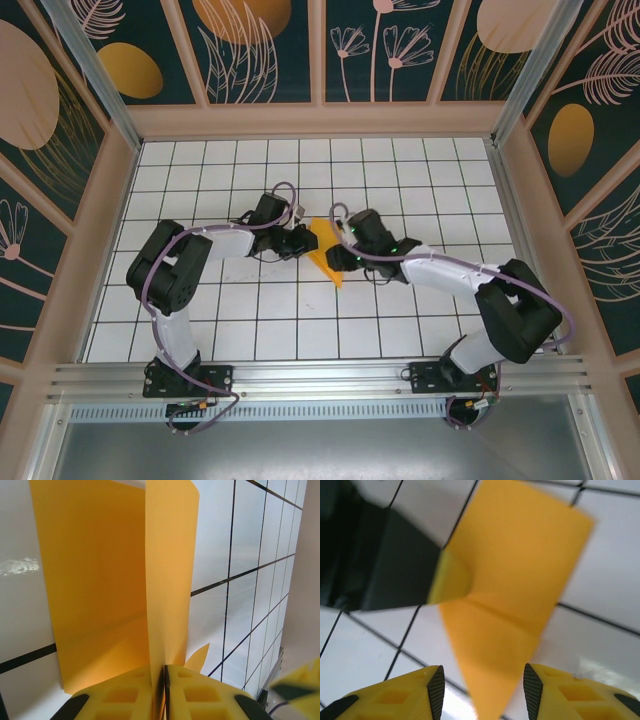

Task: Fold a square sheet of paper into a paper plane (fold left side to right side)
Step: Fourth fold the wing at the center of the table.

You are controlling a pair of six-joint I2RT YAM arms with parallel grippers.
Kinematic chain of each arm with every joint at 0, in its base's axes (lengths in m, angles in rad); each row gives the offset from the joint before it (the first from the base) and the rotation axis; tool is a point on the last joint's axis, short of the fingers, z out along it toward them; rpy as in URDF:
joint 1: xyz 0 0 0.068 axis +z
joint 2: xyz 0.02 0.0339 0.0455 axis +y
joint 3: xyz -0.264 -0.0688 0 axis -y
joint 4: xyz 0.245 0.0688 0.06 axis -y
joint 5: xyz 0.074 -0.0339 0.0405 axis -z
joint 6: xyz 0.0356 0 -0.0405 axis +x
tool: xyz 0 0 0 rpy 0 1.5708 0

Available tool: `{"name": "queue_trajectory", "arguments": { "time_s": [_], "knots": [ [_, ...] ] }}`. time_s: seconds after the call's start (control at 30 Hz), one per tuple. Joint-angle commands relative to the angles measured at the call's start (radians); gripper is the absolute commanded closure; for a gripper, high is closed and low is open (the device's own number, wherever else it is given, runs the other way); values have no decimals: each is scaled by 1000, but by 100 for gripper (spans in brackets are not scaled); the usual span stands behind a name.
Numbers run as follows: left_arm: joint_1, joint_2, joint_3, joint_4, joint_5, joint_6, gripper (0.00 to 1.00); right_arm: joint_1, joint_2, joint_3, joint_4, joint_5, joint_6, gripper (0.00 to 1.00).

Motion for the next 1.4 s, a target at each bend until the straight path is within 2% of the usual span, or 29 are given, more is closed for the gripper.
{"name": "queue_trajectory", "arguments": {
  "time_s": [0.0,0.1,0.2,0.63,0.93,1.23,1.37],
  "knots": [
    [-6,-30,13,-7,-1,-6,84,88,27,-27,24,177,50,51],
    [-7,-27,17,-10,-3,-6,84,143,76,-1,16,280,57,50],
    [-7,-29,17,-10,-3,-7,84,168,117,19,11,319,56,50],
    [-7,-30,18,-20,-4,-4,83,192,220,73,0,357,36,51],
    [-7,-37,21,-27,-6,1,83,188,247,82,2,371,43,55],
    [-7,-59,27,-38,-10,5,77,172,238,60,32,330,44,72],
    [-5,-84,30,-58,-16,16,67,162,236,44,45,300,38,79]
  ]
}}
